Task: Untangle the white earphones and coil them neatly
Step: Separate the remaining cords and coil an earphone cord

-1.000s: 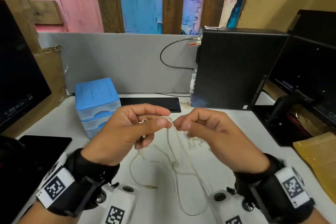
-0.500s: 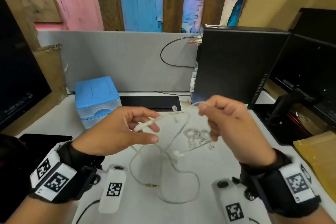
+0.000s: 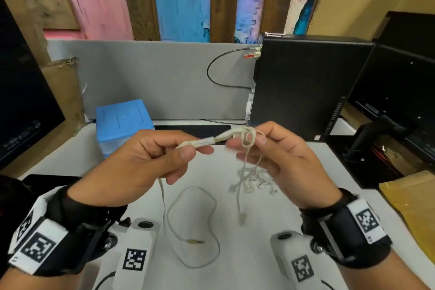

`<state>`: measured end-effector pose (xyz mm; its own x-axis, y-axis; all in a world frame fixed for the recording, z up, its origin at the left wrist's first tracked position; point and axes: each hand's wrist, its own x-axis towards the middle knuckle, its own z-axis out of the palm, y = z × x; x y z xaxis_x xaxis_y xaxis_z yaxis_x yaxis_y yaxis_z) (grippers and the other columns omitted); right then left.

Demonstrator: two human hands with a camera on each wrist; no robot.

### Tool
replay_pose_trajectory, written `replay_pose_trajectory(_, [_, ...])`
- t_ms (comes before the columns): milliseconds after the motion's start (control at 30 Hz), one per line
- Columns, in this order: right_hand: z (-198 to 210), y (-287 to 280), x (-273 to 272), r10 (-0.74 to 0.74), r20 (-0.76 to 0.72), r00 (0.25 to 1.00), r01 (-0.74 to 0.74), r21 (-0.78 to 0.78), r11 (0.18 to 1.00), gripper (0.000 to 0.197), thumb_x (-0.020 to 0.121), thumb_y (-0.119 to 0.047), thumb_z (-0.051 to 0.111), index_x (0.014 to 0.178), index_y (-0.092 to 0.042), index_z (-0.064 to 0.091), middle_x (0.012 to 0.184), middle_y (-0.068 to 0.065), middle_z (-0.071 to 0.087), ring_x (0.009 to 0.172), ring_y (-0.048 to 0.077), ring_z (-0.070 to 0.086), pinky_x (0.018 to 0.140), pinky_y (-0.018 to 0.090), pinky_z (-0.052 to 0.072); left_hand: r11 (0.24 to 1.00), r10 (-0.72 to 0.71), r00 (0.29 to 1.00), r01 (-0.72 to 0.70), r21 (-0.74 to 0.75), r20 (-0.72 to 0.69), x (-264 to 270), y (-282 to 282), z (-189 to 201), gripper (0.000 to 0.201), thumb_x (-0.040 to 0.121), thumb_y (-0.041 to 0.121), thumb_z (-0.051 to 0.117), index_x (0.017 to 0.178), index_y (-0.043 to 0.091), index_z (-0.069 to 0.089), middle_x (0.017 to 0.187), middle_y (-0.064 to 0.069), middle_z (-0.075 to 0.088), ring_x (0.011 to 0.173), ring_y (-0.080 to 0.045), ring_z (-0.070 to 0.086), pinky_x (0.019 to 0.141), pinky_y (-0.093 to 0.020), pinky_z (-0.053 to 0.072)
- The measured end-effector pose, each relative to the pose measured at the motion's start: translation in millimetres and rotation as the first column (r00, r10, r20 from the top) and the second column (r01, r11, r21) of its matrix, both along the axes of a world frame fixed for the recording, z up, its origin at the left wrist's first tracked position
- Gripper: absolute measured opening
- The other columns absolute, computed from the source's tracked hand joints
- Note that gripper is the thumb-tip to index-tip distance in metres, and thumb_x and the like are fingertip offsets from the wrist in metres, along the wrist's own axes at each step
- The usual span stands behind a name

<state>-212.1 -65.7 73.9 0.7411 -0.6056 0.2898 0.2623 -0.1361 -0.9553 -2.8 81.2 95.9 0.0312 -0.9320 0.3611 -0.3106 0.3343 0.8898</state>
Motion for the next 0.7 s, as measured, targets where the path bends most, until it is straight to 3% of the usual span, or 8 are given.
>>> replay_pose_trajectory(67, [0, 11, 2, 0.136, 0.011, 0.991, -0.137, 0.121, 0.983, 0.013, 0.097, -0.021, 0.055, 0.095, -0.010, 0.063, 0.071, 0.016, 0.069, 0.046, 0.023, 0.063, 0.051, 0.034, 0.052, 0.996, 0.078, 0.996, -0.079, -0.034, -0.031, 1, -1, 1, 0.045, 0.082, 0.066, 0.063, 0.102, 0.028, 0.077, 0.053, 0.008, 0.046, 0.052, -0.004, 0.041, 0.054, -0.011, 0.035])
replay_pose_trajectory(133, [-3, 17, 3, 0.179, -0.088, 0.980, -0.175, 0.050, 0.983, 0.006, 0.091, -0.020, 0.064, 0.094, -0.016, 0.067, 0.052, 0.010, 0.059, 0.028, 0.012, 0.040, 0.039, 0.022, 0.040, 0.986, 0.155, 0.986, -0.159, -0.054, -0.058, 3, -3, 1, 0.038, 0.085, 0.058, 0.065, 0.100, 0.026, 0.077, 0.052, 0.004, 0.044, 0.051, -0.006, 0.039, 0.052, -0.011, 0.034])
replay_pose_trajectory(267, [-3, 21, 1, 0.359, -0.163, 0.919, -0.365, -0.009, 0.931, 0.053, 0.063, -0.036, 0.089, 0.107, -0.015, 0.068, 0.051, 0.008, 0.058, 0.033, 0.009, 0.042, 0.039, 0.017, 0.037, 0.957, 0.287, 0.957, -0.288, -0.031, -0.044, 9, -7, 0, 0.016, 0.091, 0.033, 0.064, 0.093, 0.026, 0.078, 0.055, -0.001, 0.044, 0.052, -0.009, 0.040, 0.052, -0.013, 0.036])
replay_pose_trajectory(333, [-2, 19, 4, 0.415, -0.081, 0.906, -0.405, 0.118, 0.907, 0.101, 0.057, -0.073, 0.079, 0.119, 0.004, 0.058, 0.056, 0.008, 0.061, 0.038, 0.013, 0.050, 0.045, 0.022, 0.045, 0.939, 0.344, 0.939, -0.344, -0.017, 0.000, 13, -9, -4, 0.018, 0.087, 0.032, 0.060, 0.089, 0.026, 0.077, 0.056, 0.000, 0.045, 0.053, -0.009, 0.040, 0.053, -0.012, 0.037])
replay_pose_trajectory(400, [-1, 10, 4, 0.383, -0.015, 0.924, -0.370, 0.230, 0.900, 0.121, 0.053, -0.093, 0.056, 0.120, 0.008, 0.057, 0.060, 0.012, 0.064, 0.043, 0.021, 0.058, 0.057, 0.034, 0.052, 0.915, 0.403, 0.915, -0.403, -0.008, 0.005, 20, -12, -8, 0.018, 0.087, 0.033, 0.060, 0.086, 0.025, 0.076, 0.055, 0.003, 0.045, 0.053, -0.007, 0.039, 0.052, -0.012, 0.035])
replay_pose_trajectory(533, [2, -9, -3, 0.225, 0.056, 0.973, -0.230, 0.358, 0.905, 0.103, 0.073, -0.088, 0.017, 0.095, -0.004, 0.072, 0.062, 0.021, 0.061, 0.048, 0.030, 0.059, 0.065, 0.041, 0.051, 0.875, 0.484, 0.872, -0.485, 0.007, -0.072, 34, -13, -8, 0.022, 0.089, 0.032, 0.060, 0.090, 0.015, 0.075, 0.057, 0.004, 0.047, 0.055, -0.011, 0.036, 0.049, -0.011, 0.032])
replay_pose_trajectory(633, [6, -17, -5, 0.094, -0.035, 0.995, -0.071, 0.411, 0.909, 0.080, 0.083, -0.073, 0.033, 0.080, -0.003, 0.071, 0.061, 0.019, 0.060, 0.049, 0.029, 0.058, 0.062, 0.038, 0.052, 0.848, 0.525, 0.840, -0.530, 0.003, -0.135, 39, -9, -5, 0.018, 0.093, 0.027, 0.061, 0.084, 0.020, 0.075, 0.058, 0.003, 0.050, 0.057, -0.014, 0.035, 0.048, -0.013, 0.032])
replay_pose_trajectory(700, [4, -23, -6, 0.013, -0.218, 0.976, 0.047, 0.266, 0.963, 0.047, 0.086, -0.049, 0.055, 0.083, -0.005, 0.072, 0.068, 0.020, 0.064, 0.056, 0.030, 0.062, 0.064, 0.038, 0.054, 0.841, 0.533, 0.834, -0.541, -0.018, -0.140, 40, -7, -2, 0.019, 0.094, 0.025, 0.060, 0.082, 0.021, 0.075, 0.061, 0.001, 0.052, 0.055, -0.014, 0.034, 0.046, -0.014, 0.031])
